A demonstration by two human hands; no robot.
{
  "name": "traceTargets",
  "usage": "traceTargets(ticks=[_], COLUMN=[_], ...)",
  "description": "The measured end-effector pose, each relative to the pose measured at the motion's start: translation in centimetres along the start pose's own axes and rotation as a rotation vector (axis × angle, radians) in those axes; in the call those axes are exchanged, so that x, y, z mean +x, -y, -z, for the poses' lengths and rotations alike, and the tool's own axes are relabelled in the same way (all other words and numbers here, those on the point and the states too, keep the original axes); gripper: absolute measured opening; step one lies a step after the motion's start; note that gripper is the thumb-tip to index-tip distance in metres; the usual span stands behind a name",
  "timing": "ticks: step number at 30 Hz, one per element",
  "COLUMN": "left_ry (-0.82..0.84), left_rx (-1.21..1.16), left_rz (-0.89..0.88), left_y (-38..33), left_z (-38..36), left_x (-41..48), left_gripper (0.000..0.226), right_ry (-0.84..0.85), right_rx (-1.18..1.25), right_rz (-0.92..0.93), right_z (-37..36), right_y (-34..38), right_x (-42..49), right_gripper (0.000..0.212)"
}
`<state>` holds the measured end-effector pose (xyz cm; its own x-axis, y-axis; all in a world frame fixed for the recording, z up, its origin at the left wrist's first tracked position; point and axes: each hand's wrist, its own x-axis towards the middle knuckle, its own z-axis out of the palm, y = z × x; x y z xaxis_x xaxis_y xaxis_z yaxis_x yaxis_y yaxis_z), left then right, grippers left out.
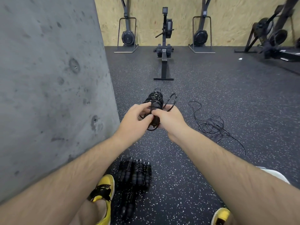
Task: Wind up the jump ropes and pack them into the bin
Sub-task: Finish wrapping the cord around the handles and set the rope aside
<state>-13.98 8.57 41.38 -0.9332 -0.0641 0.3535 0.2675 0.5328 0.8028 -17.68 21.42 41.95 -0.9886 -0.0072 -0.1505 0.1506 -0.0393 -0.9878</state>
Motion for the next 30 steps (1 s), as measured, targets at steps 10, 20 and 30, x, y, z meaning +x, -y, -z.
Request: traceTargets(ticks=[10,20,30], left_ry=[0.079,0.105,0.086], left_rx=[-0.364,-0.43,-0.291], left_rz=[0.202,0.455,0.842], left_y=[2.8,8.0,20.5], left_z=[1.9,0.2,-9.9], left_x=[0.3,-2.0,-12.4], left_gripper=[0.062,0.047,0.036], right_ry=[0.091,0.025,0.082], right_rx=[0.123,-0.295,-0.443], right_rz=[-0.054,-0.135,-0.362], right_z=[-3.0,-3.1,-1.0], right_y=[-2.1,-8.0,-25.0], right_x=[0.3,0.1,-1.5], right_gripper=[0.055,0.055,0.081])
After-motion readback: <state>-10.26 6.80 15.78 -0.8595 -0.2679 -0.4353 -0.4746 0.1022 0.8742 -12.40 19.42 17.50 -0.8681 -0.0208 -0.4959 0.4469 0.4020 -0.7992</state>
